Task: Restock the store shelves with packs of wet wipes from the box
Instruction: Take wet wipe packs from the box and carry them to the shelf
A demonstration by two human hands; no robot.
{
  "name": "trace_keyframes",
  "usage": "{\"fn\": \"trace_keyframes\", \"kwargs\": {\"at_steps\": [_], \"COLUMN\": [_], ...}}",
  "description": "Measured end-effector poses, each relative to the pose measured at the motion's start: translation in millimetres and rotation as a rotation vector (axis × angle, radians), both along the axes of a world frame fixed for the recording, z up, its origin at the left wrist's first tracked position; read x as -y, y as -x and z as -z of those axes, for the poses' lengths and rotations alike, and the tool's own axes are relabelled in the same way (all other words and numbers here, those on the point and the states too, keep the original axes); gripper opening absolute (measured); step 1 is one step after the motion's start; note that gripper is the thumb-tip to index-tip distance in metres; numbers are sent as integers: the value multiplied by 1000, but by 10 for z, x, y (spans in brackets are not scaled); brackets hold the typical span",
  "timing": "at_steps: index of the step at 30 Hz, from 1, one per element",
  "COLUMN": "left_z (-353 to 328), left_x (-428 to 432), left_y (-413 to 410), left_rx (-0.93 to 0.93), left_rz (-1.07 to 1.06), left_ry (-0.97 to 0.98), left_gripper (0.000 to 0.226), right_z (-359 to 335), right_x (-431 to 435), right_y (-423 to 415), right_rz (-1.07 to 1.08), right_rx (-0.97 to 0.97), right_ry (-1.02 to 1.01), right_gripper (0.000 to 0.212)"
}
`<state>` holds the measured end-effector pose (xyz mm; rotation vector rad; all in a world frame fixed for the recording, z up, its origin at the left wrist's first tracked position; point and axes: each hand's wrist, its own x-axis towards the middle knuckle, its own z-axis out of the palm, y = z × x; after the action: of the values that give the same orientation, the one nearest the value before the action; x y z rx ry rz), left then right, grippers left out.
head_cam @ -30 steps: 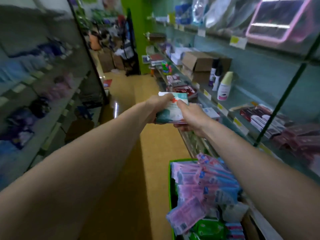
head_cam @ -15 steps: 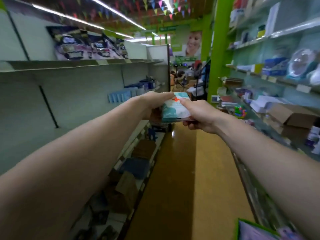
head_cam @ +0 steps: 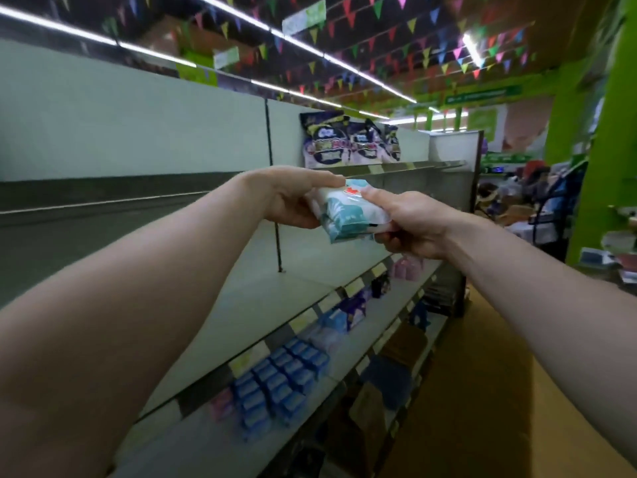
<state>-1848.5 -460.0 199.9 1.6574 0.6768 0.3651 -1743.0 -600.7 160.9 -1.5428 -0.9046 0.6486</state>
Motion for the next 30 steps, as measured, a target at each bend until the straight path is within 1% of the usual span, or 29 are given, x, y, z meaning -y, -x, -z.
{"fn": "trace_keyframes", "kwargs": {"at_steps": [4, 7, 11, 14, 18, 22, 25, 29, 30], "left_z": [-151, -272, -448, -577, -707, -794, -895, -1095, -1157], "left_x": [-387, -598, -808, -954, -1168, -1400, -1548, -1646, -1660], "left_y": [432, 727, 1102, 1359, 1648, 1899, 2145, 2429, 2477], "left_rx": [57, 96, 195, 158, 184, 139, 113, 35, 33], "left_rz": [-117, -204, -269, -363, -522, -666, -769, -849, -870], "left_ry": [-39, -83, -12, -98, -156, -215, -228, -260, -269], "left_gripper": [30, 25, 26, 19, 21, 23, 24, 26, 25], "right_z": [-111, -233, -409, -523, -647, -783, -930, -1129, -1190], "right_x": [-459, -734, -1055, -1286, -1630, -2023, -2304, -2654, -2763], "right_y": [363, 595, 901, 1090, 1332, 1571, 1661, 1685, 1693], "right_rz": [-77, -128, -176, -231, -350, -490, -539, -539, -551], "right_rx": [-91, -116, -106, -104, -148, -173, -147, -77, -57], "right_ry": [-63, -115, -165, -188, -224, -221, -214, -240, -247], "right_gripper": [29, 29, 27, 25, 20, 13, 11, 4, 7]}}
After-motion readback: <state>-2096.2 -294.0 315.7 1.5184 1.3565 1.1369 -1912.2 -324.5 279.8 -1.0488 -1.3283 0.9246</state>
